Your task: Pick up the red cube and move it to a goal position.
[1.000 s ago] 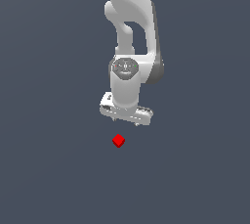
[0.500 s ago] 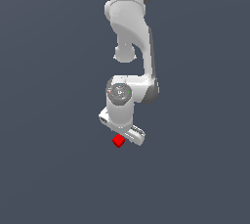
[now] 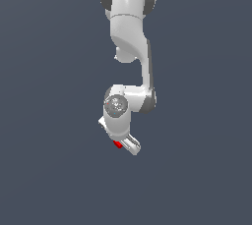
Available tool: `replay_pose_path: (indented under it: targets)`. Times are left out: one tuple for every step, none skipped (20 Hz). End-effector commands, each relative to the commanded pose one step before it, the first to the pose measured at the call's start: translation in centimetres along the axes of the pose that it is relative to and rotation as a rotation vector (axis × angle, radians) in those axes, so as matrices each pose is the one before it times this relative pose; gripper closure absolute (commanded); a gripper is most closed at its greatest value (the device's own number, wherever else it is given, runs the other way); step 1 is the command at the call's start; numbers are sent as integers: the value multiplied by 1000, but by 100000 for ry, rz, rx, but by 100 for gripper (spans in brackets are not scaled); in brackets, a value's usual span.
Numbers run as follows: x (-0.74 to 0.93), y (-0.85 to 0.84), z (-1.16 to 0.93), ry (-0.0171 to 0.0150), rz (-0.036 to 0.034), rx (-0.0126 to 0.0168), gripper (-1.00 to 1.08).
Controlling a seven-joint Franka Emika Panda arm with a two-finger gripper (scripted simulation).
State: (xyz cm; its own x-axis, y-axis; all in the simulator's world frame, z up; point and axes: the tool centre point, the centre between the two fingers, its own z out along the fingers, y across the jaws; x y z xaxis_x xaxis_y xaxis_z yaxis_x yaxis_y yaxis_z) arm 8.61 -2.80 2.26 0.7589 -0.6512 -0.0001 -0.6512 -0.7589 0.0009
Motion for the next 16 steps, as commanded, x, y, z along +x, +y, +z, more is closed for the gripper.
replay_pose_path:
  targets:
    - [226, -18, 243, 27, 1502, 76, -92]
    - [28, 5, 24, -10, 154, 5, -92]
    - [0, -6, -3, 0, 0, 0, -92]
    - [0, 0, 0, 0, 0, 0, 108]
    - [0, 0, 0, 0, 0, 0, 108]
    - [0, 0, 0, 0, 0, 0, 108]
    - [0, 0, 0, 0, 0, 0, 108]
    - [0, 0, 0, 0, 0, 0, 108]
    - [0, 0, 0, 0, 0, 0, 108]
    - [0, 0, 0, 0, 0, 0, 108]
    - [0, 0, 0, 0, 0, 0, 108]
    - [0, 0, 0, 0, 0, 0, 108]
    - [0, 0, 0, 0, 0, 0, 108]
    - [-10, 3, -19, 0, 0, 0, 108]
    - [-9, 3, -17, 0, 0, 0, 108]
    - [-28, 8, -51, 0, 0, 0, 108]
